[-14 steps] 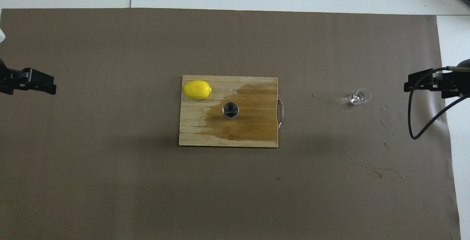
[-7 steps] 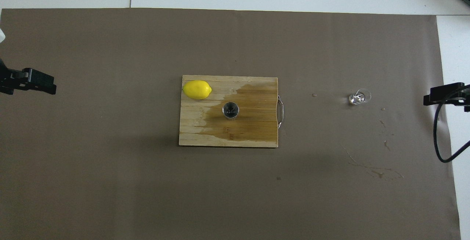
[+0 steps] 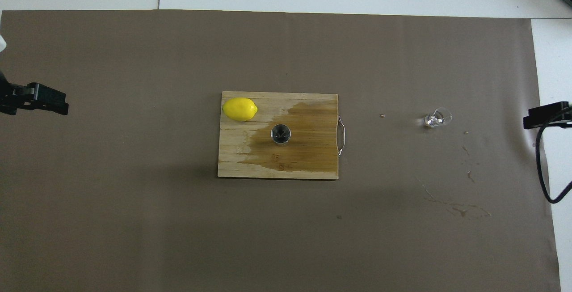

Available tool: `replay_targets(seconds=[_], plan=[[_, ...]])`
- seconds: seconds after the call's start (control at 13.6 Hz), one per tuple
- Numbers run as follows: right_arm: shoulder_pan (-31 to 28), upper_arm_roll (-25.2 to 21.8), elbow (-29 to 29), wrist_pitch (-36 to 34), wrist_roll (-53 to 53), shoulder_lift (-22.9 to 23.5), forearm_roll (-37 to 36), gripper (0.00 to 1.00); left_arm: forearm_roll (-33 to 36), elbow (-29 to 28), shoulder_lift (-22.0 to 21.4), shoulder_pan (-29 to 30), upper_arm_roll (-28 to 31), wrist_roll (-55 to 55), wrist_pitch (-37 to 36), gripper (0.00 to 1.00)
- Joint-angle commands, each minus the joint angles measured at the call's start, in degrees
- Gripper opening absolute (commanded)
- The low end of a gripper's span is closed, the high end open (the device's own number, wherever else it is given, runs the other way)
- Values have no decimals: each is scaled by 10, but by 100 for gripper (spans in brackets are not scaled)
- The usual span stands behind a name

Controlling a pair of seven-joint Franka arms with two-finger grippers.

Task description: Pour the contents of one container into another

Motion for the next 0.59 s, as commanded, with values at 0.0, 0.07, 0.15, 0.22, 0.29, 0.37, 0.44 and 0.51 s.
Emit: replay_targets(seconds=[0.0, 0.07, 0.15, 0.22, 0.29, 0.37, 0.44, 0.51], plan=[[3, 3, 91, -51, 24, 54, 12, 100, 3, -14, -15, 4, -3, 0, -5, 100], [3, 3, 91, -51, 28, 55, 11, 100, 3, -14, -15, 7, 0, 0, -5, 100], [4, 3, 89, -51, 30, 55, 11, 100, 3, -14, -15, 19, 0, 0, -2, 100], [4, 3, 87, -48, 33, 55, 11, 100, 2, -14, -14, 16, -2, 1, 3, 100], [5, 3, 87, -47, 33, 55, 11, 100, 3, -13, -13, 10, -6, 6, 6, 100], [6, 3, 87, -45, 33, 55, 10, 100, 3, -13, -14, 0, -6, 6, 4, 100], [7, 3, 85, -43, 32, 55, 9, 100, 2, -14, -14, -3, -7, 5, 1, 100], [8, 3, 82, -38, 31, 55, 9, 100, 2, -14, -15, -11, -8, 2, -1, 100]])
